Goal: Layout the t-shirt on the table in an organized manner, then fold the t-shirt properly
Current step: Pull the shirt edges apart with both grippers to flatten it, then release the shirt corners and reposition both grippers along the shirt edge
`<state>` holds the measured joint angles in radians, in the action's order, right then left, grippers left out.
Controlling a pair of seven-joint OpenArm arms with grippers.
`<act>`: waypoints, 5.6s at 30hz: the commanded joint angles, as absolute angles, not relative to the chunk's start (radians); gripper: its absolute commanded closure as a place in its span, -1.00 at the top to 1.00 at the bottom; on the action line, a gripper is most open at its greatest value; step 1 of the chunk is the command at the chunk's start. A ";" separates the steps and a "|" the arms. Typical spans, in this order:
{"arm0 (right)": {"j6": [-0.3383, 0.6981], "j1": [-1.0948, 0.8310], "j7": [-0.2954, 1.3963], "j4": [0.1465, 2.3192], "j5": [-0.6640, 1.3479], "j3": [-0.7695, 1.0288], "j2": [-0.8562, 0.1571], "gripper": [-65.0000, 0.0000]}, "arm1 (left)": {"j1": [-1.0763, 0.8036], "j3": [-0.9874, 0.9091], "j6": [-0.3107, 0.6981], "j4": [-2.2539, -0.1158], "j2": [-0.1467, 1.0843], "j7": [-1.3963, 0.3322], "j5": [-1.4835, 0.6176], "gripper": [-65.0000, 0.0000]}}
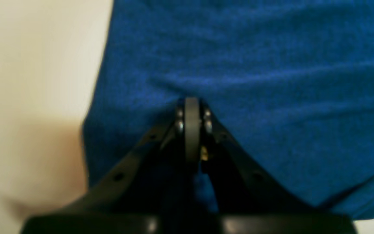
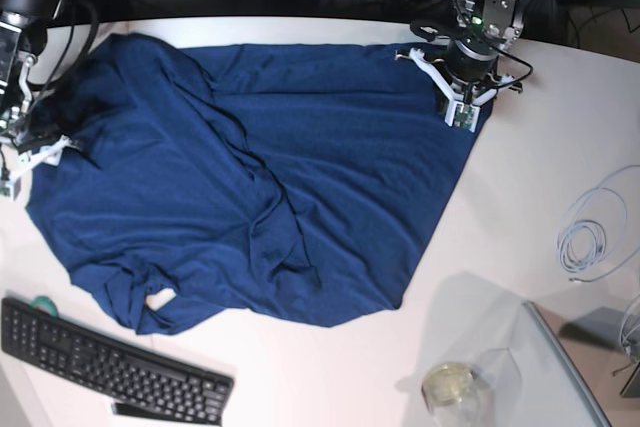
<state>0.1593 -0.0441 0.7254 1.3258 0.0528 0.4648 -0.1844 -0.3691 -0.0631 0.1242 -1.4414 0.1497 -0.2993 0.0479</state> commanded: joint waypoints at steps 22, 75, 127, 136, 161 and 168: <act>0.260 -0.202 0.854 1.514 0.061 0.473 -0.073 0.03 | -0.407 -0.120 0.117 -1.452 0.177 -0.278 0.042 -1.00; 0.263 -0.325 0.874 1.778 0.064 0.578 -0.051 -0.04 | -0.513 -0.297 0.122 -1.609 0.216 -0.278 -0.180 -1.00; 0.263 -0.254 0.875 1.702 0.266 0.576 0.004 -0.05 | -0.638 -0.682 0.656 -1.598 0.165 -0.222 -0.452 0.40; 0.314 -0.271 0.881 1.750 0.266 0.578 0.013 -0.05 | -0.619 -0.684 0.698 -1.511 0.165 -0.222 -0.458 0.40; 0.380 -0.274 0.881 1.745 0.266 0.579 0.013 -0.05 | -0.558 -0.671 0.698 -1.371 0.160 -0.228 -0.452 0.40; 0.380 -0.274 0.881 1.745 0.266 0.579 0.013 -0.05 | -0.556 -0.671 0.698 -1.340 0.159 -0.228 -0.450 0.40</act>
<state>0.3679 -0.2783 0.8944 1.7306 0.2588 0.5743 0.0196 -0.5484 -0.6659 0.6891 -1.3289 0.1474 -0.2474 -0.4355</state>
